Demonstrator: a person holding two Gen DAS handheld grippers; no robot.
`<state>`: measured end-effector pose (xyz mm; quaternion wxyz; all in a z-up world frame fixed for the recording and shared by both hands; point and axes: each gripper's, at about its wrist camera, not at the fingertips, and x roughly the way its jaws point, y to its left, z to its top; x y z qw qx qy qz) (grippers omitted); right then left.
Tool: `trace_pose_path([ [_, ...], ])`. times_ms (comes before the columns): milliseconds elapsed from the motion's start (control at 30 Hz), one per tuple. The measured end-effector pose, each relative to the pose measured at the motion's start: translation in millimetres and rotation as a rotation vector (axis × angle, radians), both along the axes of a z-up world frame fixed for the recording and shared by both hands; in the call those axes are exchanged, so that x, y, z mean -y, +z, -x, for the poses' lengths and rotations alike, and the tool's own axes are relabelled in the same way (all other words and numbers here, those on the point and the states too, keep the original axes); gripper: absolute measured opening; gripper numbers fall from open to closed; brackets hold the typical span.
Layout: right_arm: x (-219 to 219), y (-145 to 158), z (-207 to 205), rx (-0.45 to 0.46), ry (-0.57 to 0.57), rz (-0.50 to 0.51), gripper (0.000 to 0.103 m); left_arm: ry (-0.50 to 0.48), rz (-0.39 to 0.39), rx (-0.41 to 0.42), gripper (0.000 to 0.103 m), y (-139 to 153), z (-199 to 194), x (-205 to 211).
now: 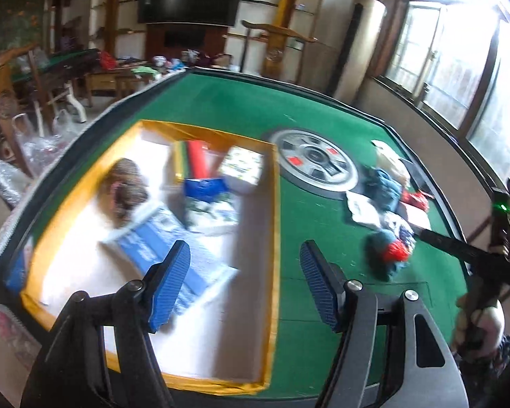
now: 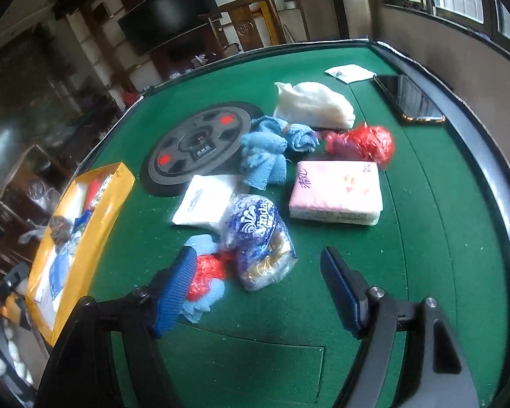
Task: Organize soft objects
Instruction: 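Withdraw both tools from the box back over the pile, then grasp the blue-and-red knitted item with the left tool while the right tool grasps the blue Vinda bag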
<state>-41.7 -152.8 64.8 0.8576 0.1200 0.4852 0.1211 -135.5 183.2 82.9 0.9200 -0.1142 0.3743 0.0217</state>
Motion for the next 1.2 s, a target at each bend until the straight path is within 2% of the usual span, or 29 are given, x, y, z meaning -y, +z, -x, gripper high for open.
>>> trace_pose_path([
  [333, -22, -29, -32, -0.060, 0.030, 0.036, 0.070, -0.158, 0.118, -0.041, 0.067, -5, -3, 42],
  [533, -22, -35, -39, -0.058, 0.056, 0.035, 0.071, -0.196, 0.188, -0.074, 0.067, -14, -10, 61],
  [667, -16, -36, -37, -0.033, 0.076, -0.029, 0.083, -0.196, 0.185, -0.074, 0.067, -21, -16, 69],
  [733, -14, -37, -37, -0.036, 0.091, -0.086, 0.101, -0.196, 0.186, -0.072, 0.066, -23, -18, 73],
  [767, -12, -37, -37, -0.042, 0.097, -0.132, 0.102, -0.196, 0.189, -0.071, 0.066, -24, -18, 74],
  [967, 3, -37, -35, -0.071, 0.109, -0.246, 0.102, -0.201, 0.250, -0.089, 0.067, -28, -31, 76],
  [1100, 9, -37, -38, -0.081, 0.092, -0.271, 0.101, -0.197, 0.234, -0.142, 0.067, -38, -40, 83],
  [1167, 9, -36, -37, -0.081, 0.079, -0.248, 0.094, -0.195, 0.226, -0.160, 0.066, -42, -43, 85],
  [1200, 10, -35, -37, -0.081, 0.068, -0.225, 0.085, -0.198, 0.227, -0.166, 0.066, -44, -45, 87],
])
